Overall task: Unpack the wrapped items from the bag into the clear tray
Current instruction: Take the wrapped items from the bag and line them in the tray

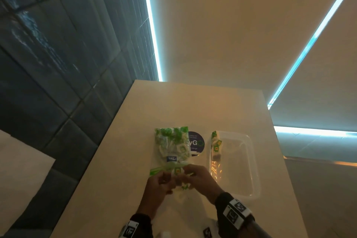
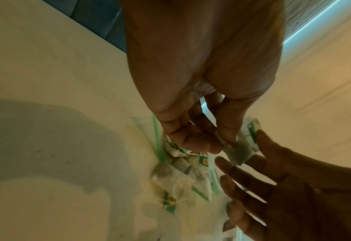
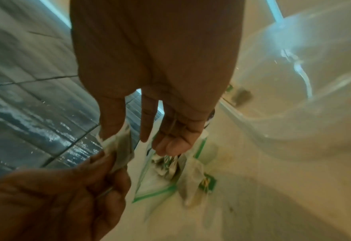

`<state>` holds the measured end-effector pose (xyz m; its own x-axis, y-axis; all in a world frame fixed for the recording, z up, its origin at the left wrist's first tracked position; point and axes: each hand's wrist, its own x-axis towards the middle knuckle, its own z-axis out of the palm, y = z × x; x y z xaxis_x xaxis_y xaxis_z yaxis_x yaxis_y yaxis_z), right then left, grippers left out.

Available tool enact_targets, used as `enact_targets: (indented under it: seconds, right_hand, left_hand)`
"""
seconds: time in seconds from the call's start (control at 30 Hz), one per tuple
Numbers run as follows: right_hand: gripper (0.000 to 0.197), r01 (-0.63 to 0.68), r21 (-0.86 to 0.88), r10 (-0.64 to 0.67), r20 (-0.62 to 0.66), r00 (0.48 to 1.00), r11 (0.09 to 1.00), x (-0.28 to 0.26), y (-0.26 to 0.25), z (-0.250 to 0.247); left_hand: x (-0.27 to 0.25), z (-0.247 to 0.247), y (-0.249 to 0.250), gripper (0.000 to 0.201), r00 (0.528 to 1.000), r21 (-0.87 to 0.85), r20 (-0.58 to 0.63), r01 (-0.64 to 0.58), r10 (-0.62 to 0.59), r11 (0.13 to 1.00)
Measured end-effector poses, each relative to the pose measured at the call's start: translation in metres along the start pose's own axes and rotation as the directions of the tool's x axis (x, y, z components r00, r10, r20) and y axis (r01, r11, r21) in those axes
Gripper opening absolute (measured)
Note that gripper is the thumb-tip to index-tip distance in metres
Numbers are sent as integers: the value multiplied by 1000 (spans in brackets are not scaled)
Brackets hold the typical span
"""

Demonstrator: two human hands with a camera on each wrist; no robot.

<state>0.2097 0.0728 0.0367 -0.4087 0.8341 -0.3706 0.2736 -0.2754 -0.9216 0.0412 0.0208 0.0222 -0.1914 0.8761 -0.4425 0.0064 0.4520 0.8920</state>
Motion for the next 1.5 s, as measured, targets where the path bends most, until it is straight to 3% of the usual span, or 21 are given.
enact_targets:
  seconds: [0.1, 0.2, 0.4, 0.53, 0.7, 0.8, 0.87, 0.97, 1.03, 1.1, 1.2, 1.27, 1.37, 1.5]
  right_hand:
    - [17, 51, 124, -40, -90, 995, 991, -3, -6, 5]
    - [12, 82, 131, -61, -162, 985, 988, -3, -11, 4]
    - [11, 74, 107, -59, -137, 989, 991, -5, -15, -2]
    - [15, 89, 274, -46, -160, 986, 958, -7, -16, -1]
    - [11, 89, 253, -11, -294, 956, 963, -4, -16, 3]
    - [11, 94, 254, 12, -386, 922, 963, -4, -11, -5]
    - [11, 99, 259, 22, -428, 904, 961, -7, -8, -13]
    - [10, 100, 301, 50, -454, 890, 948, -13, -5, -24]
    - [12, 95, 324, 64, -446, 893, 941, -18, -5, -28]
    - [15, 90, 335, 70, -436, 897, 938, -23, -3, -30]
    - [15, 66, 343, 87, -411, 907, 937, -30, 2, -31]
    - [14, 46, 344, 97, -387, 917, 938, -33, 5, -31]
    - [11, 29, 362, 114, -369, 923, 932, -37, 7, -32]
    - [11, -1, 340, 133, -364, 922, 940, -37, 8, -31]
  left_hand:
    - [-1, 5, 12, 12, 998, -11, 36, -59, 59, 998]
    - [0, 10, 18, 18, 996, -64, 26, -89, 90, 994]
    - [2, 19, 26, 3, 989, -106, -115, -108, 96, 988]
    - [3, 22, 30, 2, 979, -46, -140, -152, 145, 987]
    - [2, 24, 30, 2, 966, 35, -138, -214, 217, 976]
    - [7, 21, 16, 10, 949, 237, -177, -215, 259, 947]
    - [13, 18, 0, 14, 942, 437, -165, -195, 292, 878]
    - [22, 19, -24, 18, 936, 685, 26, -273, 352, 676]
    - [24, 25, -34, 24, 940, 767, 107, -285, 323, 574]
    - [26, 29, -40, 34, 963, 838, 100, -218, 252, 501]
    - [28, 32, -41, 31, 968, 908, 109, -189, 226, 375]
    - [30, 32, -40, 21, 970, 905, 81, -169, 231, 390]
    - [31, 30, -36, 15, 970, 845, -19, -114, 242, 522]
    - [27, 24, -29, 12, 979, 531, -174, 0, 109, 847]
